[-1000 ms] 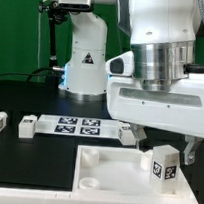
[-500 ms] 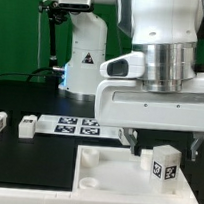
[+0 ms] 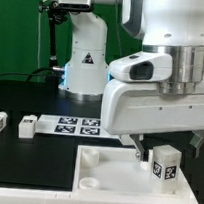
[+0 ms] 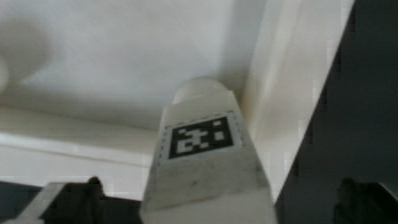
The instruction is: Assemble square table
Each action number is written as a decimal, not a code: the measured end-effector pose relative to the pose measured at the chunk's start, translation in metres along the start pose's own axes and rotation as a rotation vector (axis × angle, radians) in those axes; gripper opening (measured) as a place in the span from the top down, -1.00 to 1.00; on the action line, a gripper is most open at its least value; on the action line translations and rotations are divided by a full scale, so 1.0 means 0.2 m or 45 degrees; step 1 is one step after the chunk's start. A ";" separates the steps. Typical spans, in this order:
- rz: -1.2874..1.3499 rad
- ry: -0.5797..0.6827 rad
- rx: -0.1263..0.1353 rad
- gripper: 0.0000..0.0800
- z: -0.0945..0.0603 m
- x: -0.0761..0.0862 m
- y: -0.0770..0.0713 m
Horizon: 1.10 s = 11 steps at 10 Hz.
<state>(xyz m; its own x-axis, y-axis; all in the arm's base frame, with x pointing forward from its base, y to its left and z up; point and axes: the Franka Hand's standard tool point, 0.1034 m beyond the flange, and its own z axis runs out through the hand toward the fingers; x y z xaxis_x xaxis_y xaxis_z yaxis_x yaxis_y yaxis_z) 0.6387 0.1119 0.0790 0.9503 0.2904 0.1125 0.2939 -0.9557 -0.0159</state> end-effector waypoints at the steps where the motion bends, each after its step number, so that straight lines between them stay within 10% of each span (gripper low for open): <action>1: -0.096 0.000 -0.001 -0.62 0.00 0.00 0.01; 4: -0.133 -0.001 0.000 -0.28 0.00 0.00 0.03; 6: -0.102 -0.001 0.000 0.29 0.00 0.00 0.03; 11: 0.488 0.012 0.020 0.29 0.00 0.00 0.02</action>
Offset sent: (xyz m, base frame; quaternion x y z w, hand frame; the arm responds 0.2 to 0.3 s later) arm 0.0000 0.0000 0.0000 0.0000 0.0000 0.0000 1.0000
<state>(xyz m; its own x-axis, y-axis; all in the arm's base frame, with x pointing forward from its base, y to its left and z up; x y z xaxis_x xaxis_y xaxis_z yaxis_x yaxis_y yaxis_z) 0.6399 0.1088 0.0783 0.9905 -0.0885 0.1050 -0.0810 -0.9940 -0.0737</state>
